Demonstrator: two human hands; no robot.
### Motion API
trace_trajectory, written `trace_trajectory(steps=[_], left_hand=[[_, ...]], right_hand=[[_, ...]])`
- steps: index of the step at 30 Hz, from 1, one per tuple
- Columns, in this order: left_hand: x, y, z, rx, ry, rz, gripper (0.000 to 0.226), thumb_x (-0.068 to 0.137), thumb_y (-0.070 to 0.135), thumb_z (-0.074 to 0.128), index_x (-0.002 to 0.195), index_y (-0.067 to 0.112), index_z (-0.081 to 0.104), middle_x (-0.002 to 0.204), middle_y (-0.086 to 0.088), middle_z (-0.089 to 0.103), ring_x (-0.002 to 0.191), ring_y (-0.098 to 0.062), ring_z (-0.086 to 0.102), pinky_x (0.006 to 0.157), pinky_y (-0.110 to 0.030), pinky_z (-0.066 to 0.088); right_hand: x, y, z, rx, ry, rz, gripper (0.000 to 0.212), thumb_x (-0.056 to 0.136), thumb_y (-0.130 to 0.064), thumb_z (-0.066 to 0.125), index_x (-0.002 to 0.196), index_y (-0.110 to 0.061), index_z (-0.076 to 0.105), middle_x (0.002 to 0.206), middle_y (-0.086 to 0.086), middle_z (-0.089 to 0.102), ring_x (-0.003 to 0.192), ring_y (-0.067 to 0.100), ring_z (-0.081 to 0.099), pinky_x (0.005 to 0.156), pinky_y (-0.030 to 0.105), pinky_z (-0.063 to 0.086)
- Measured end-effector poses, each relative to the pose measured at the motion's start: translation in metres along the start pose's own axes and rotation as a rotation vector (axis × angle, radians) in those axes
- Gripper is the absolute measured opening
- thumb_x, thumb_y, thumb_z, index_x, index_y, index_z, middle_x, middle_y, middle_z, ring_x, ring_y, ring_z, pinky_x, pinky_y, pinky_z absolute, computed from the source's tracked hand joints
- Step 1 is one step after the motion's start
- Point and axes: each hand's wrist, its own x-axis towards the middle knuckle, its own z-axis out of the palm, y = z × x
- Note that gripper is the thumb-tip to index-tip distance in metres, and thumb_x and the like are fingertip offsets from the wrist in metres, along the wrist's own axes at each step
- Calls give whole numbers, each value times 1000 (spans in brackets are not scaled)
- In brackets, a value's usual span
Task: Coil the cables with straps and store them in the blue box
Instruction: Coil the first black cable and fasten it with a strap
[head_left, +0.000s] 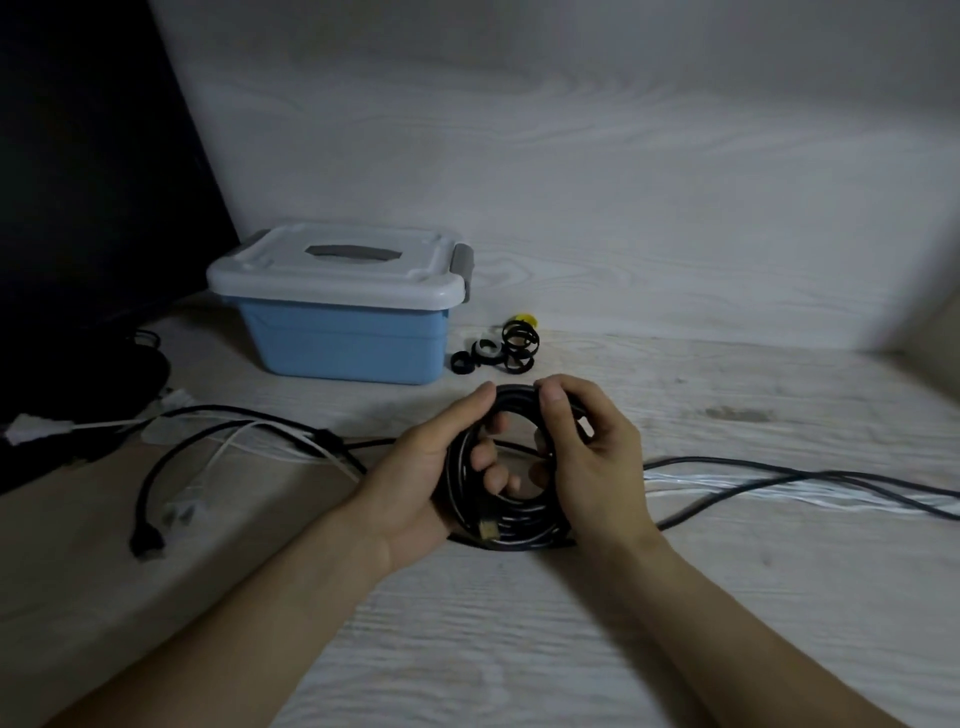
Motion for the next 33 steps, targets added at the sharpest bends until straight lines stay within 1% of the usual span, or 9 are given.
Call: trace_trajectory(steps=[4,8,12,15,20,23,28,31,33], left_hand=[[-1,5,-10,98,-83,-72,32,82,43,63,75,11,63,57,-1,50,70,-25,65,89,-41,48],[-4,5,-22,-130,-256,-62,29,73,24,82,89,1,71,74,-9,67,72,-25,70,88,-44,55],[2,1,-18,-195,-284,-82,29,76,23,82,86,9,59,51,6,42,43,-9,43,74,-31,53],[1,3,-9,-79,-145,-10,25,90,32,57,78,11,52,44,8,27,36,-7,28,57,-27,50],[-1,9,-21,62,-26,160,28,88,35,53,76,11,48,45,7,23,35,-7,23,51,-27,47],[1,18,-35,86,16,236,30,89,38,53,76,12,48,45,6,23,36,-8,24,52,-28,48],[1,25,-54,38,139,298,36,98,37,49,72,14,47,46,5,22,38,-10,22,55,-30,45],[7,29,-65,-8,199,331,35,99,37,50,72,15,47,47,5,25,39,-10,25,56,-30,44],[12,33,-71,-100,252,342,34,99,38,51,74,15,47,48,6,27,40,-10,27,57,-30,45]], right_hand=[[0,-2,-2,14,5,-22,13,98,-22,61,92,-13,68,70,-7,60,55,12,47,44,27,41],[1,-3,-3,11,-74,-20,14,97,-20,61,91,-9,67,73,1,62,59,18,49,49,29,42],[5,7,-5,98,-139,121,16,98,-28,60,96,-14,66,81,18,62,61,27,51,61,47,48],[9,15,-9,-73,-207,-39,19,102,-30,51,107,-17,64,92,2,69,76,15,63,74,38,53],[11,20,-17,-244,-432,-114,38,105,-32,40,141,-24,49,129,-2,62,121,10,58,104,25,44],[16,22,-18,-264,-320,-152,39,102,-33,48,141,-32,47,123,-1,63,108,15,63,94,31,52],[29,19,-27,-474,-70,-192,17,96,-10,60,102,-24,67,104,-6,70,90,15,66,73,27,53],[34,15,-19,-572,-59,-176,15,94,-9,61,97,-23,67,99,-2,69,78,7,64,61,16,48],[41,16,-10,-732,-130,-146,15,92,-11,63,99,-23,66,105,-2,68,84,5,63,68,17,51]])
